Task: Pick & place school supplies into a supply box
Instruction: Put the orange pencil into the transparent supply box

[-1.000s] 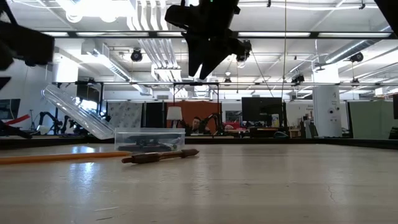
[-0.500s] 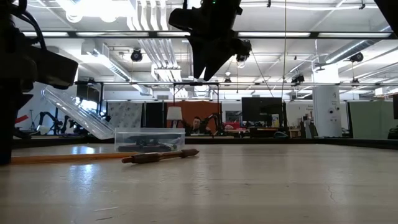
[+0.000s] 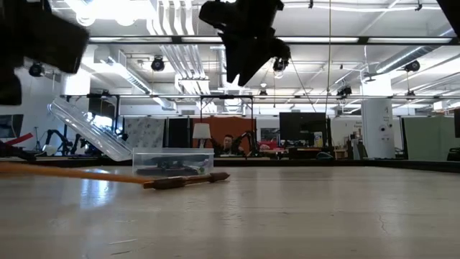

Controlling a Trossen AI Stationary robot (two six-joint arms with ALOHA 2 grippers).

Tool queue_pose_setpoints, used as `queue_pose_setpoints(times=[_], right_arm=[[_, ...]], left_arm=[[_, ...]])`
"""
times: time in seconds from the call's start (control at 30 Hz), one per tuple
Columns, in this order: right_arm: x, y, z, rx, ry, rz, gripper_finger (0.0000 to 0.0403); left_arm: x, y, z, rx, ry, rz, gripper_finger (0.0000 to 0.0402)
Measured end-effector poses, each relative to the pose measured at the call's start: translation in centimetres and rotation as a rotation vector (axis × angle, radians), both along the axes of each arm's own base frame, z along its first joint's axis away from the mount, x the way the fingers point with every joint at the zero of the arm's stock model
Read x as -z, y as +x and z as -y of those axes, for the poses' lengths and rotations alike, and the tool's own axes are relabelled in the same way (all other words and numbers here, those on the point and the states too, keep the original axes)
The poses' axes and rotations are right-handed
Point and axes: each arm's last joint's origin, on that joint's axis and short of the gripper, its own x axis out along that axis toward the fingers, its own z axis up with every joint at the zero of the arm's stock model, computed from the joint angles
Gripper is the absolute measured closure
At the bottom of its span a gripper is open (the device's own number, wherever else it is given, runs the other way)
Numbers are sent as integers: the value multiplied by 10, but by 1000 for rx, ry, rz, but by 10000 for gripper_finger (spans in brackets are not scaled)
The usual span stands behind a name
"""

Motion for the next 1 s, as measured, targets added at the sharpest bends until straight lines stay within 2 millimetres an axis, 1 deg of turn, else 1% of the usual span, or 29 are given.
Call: queue_pose_setpoints(times=[0.1, 0.23, 0.37, 0.47, 0.57, 0.63, 0.7, 0.8, 0.9, 1.0], right_arm=[[-10, -7, -1, 26, -7, 17, 271], [-32, -25, -4, 122, -69, 52, 267], [-59, -50, -14, 183, -162, 102, 264], [-76, -67, -26, 191, -202, 148, 265], [-90, -84, -39, 201, -228, 197, 269], [-95, -91, -48, 186, -237, 224, 270], [-96, -97, -56, 159, -236, 228, 269], [-88, -102, -67, 129, -214, 204, 265], [-76, -105, -78, 111, -181, 165, 259], [-63, -110, -87, 92, -170, 121, 253]], left_arm=[[-17, 7, 10, 12, -35, 53, 400], [-41, 13, 15, -33, -64, 147, 400], [-63, 14, 8, -160, -28, 282, 400], [-81, 11, 0, -248, -15, 398, 400], [-95, 7, -9, -282, -13, 454, 400], [-96, 6, -11, -237, 13, 461, 401], [-94, 10, -8, -189, 28, 473, 401], [-83, 19, 1, -127, 14, 471, 396], [-66, 30, 11, -44, 28, 428, 370], [-50, 43, 22, 19, 53, 375, 327]])
